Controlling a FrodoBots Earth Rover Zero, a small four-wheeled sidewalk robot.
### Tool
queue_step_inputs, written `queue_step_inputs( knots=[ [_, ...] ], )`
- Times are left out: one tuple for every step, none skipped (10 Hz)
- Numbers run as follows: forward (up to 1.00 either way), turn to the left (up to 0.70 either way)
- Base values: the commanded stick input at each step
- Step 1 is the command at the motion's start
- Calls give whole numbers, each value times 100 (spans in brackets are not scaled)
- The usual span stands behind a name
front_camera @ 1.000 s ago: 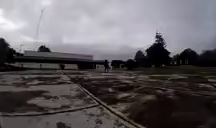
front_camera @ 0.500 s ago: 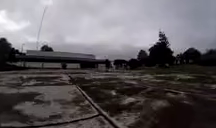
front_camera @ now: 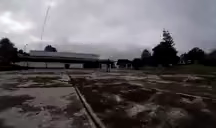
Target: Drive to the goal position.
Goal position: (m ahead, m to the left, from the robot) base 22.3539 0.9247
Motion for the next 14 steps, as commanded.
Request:
queue_step_inputs(
  knots=[
    [70, 0],
    [70, 0],
    [70, 0],
    [70, 0],
    [70, -35],
    [70, -35],
    [70, -35],
    [70, 0],
    [70, 0],
    [70, 0],
    [70, 0],
    [70, 0],
    [70, 0],
    [70, 0]
  ],
)
